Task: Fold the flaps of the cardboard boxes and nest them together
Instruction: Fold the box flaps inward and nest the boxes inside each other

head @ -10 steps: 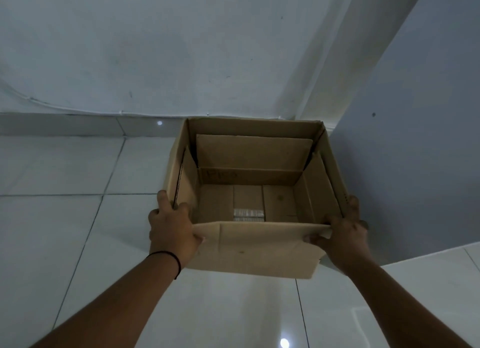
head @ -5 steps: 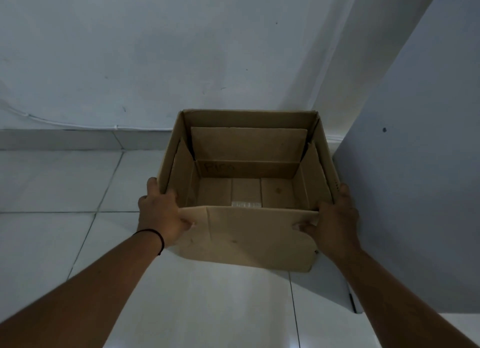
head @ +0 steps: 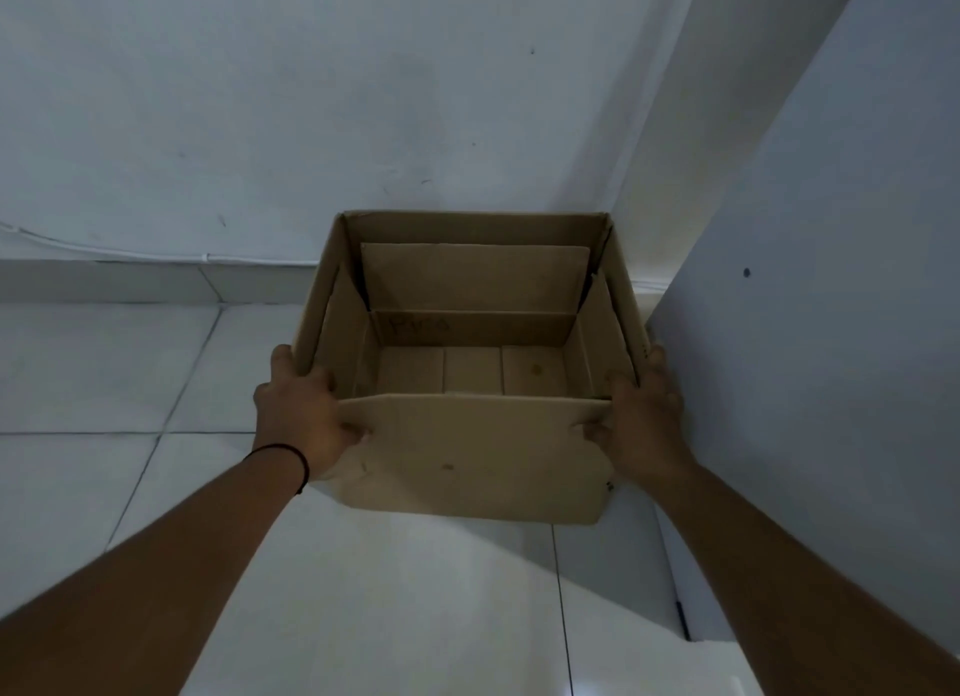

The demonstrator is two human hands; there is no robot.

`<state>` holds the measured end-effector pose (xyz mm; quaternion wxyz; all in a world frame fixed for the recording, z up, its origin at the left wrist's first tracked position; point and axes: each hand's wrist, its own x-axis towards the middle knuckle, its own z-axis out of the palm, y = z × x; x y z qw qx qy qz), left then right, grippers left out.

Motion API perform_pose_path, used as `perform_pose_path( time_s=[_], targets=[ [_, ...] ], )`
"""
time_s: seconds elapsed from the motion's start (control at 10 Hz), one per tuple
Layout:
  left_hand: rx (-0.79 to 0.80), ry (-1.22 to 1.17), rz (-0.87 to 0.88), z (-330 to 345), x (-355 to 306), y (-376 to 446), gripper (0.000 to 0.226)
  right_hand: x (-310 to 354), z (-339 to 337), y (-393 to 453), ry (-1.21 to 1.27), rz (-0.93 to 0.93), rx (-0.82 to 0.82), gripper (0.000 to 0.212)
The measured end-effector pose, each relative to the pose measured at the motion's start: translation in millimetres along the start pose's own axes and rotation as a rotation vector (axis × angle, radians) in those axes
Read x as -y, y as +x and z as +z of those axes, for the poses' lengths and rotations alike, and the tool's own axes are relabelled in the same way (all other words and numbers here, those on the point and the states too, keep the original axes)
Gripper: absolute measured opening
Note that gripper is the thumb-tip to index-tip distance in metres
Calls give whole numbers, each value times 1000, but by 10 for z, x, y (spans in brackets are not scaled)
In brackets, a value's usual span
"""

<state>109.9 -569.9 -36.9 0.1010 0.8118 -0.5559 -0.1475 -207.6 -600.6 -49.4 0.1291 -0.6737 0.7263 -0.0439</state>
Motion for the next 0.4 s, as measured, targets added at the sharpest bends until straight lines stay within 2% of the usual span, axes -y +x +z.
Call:
perform_pose_path(
  time_s=[0.1,0.2,0.3,0.4],
  targets=[
    [20,14,-11,11,21,6,53,26,-23,-66,15,49,35,82],
    [84,35,-41,-2,44,12,67,133,-42,-335,-28,139,14,75],
    [198,90,-67,-97,46,5,103,256,-180,-802,-84,205,144,69],
    [208,76,-38,-186,94,-180,126,269,-349,-1453,-133,74,148,64]
  ],
)
